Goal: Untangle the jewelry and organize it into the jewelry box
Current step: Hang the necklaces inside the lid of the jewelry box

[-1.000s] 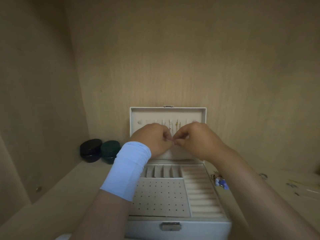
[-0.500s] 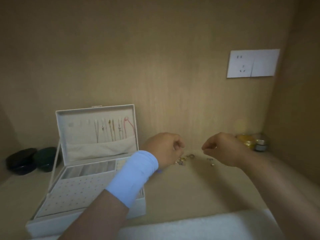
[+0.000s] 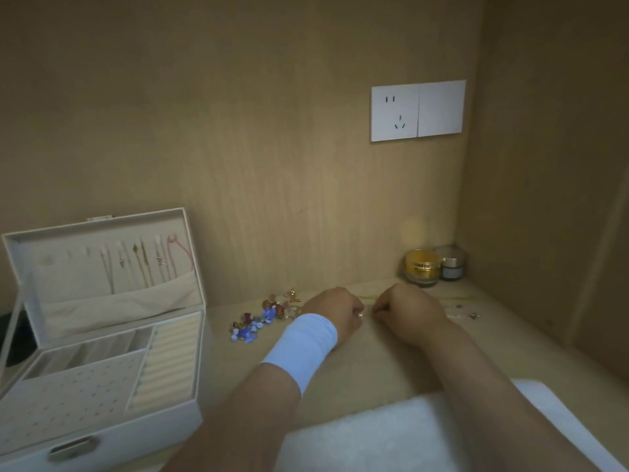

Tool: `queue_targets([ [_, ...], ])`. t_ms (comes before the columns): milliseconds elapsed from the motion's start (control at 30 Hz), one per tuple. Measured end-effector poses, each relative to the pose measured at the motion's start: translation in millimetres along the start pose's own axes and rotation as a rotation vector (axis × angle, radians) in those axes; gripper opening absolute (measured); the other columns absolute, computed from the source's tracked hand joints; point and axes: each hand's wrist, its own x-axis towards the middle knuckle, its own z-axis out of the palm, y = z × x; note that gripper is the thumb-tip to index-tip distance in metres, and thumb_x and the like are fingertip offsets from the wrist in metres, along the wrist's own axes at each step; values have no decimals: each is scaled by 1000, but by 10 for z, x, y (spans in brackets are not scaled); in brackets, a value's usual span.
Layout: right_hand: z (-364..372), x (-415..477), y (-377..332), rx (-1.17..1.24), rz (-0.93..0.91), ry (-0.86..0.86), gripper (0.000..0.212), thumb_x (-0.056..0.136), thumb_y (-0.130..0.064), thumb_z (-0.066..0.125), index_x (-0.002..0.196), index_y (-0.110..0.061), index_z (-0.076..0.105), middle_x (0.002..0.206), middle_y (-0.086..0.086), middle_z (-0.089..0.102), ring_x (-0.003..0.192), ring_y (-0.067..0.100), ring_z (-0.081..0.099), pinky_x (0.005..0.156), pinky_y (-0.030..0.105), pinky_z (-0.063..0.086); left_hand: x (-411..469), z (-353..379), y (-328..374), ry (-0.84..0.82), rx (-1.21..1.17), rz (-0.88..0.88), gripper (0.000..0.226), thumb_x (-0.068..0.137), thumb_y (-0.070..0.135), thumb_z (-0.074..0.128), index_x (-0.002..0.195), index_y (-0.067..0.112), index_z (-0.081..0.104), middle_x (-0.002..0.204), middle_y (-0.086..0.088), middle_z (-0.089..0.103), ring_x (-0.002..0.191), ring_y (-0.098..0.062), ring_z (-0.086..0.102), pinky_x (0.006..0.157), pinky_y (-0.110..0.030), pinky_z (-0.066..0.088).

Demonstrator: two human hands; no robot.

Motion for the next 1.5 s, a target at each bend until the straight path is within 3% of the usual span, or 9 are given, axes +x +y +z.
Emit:
queue_targets([
  [133,25,5,-33,7,-4,14,17,90,-29,62,96,-31,77,107,-7,71,99,18,64,78,27,49,72,82,-27,32,13,-17,16,86,18,58,83,24,73,93,-3,66,96,-26,66,85,-34,55],
  [233,41,-3,-74,32,-18,6,16,89,-29,62,93,-31,78,103,-7,72,94,18,64,78,30,52,74,97,-33,85,76,-14,20,88,14,54,91,18,73,96,-4,65,90,-24,63,79,-31,54],
  [400,25,-49,-138,51,-91,-5,17,87,-41,67,99,-35,77,106,-12,73,101,14,65,81,28,50,37,175,-66,100,210,21,20,98,13,45,108,9,61,112,-10,55,105,-30,55,83,-45,51],
  [633,132,-47,-295,269,-123,-21,15,89,-33,66,83,-24,76,82,-9,72,82,13,65,75,29,51,-227,-124,-206,169,-101,-25,17,97,15,45,101,10,61,101,-6,64,97,-25,60,78,-35,46],
  [767,159,-119,-576,579,-185,-109,22,94,-25,64,73,-18,68,68,-10,66,66,5,57,71,29,46,-506,-354,-433,248,-194,20,14,96,21,49,100,21,63,101,4,63,92,-16,58,84,-30,46],
  [933,15,-276,-1014,1003,-159,-227,13,97,-8,60,86,-6,66,60,6,60,49,16,52,50,21,44,-859,-660,-715,347,-394,40,13,96,18,55,98,25,66,79,9,63,57,2,58,56,-12,43],
  [1100,-243,-307,-1485,1060,-169,-253,12,95,-16,62,89,-7,67,58,0,59,45,14,47,42,22,32,-1158,-1013,-1000,413,-464,56,14,96,18,58,98,24,71,78,14,65,72,4,58,73,-17,44],
  [1233,-443,-254,-1949,1131,-224,-298,11,96,-20,62,91,-12,68,64,1,58,46,13,44,43,22,26,-1458,-1327,-1270,530,-467,79,18,97,15,56,98,23,72,78,19,64,73,10,57,67,-7,40],
  [1500,-602,-175,-3033,1052,-387,-381,14,97,-18,58,89,-15,70,68,2,59,49,12,43,43,22,25,-1923,-1786,-2029,710,-518,15,18,90,12,67,90,30,70,71,12,65,63,-2,57,61,-13,45],
])
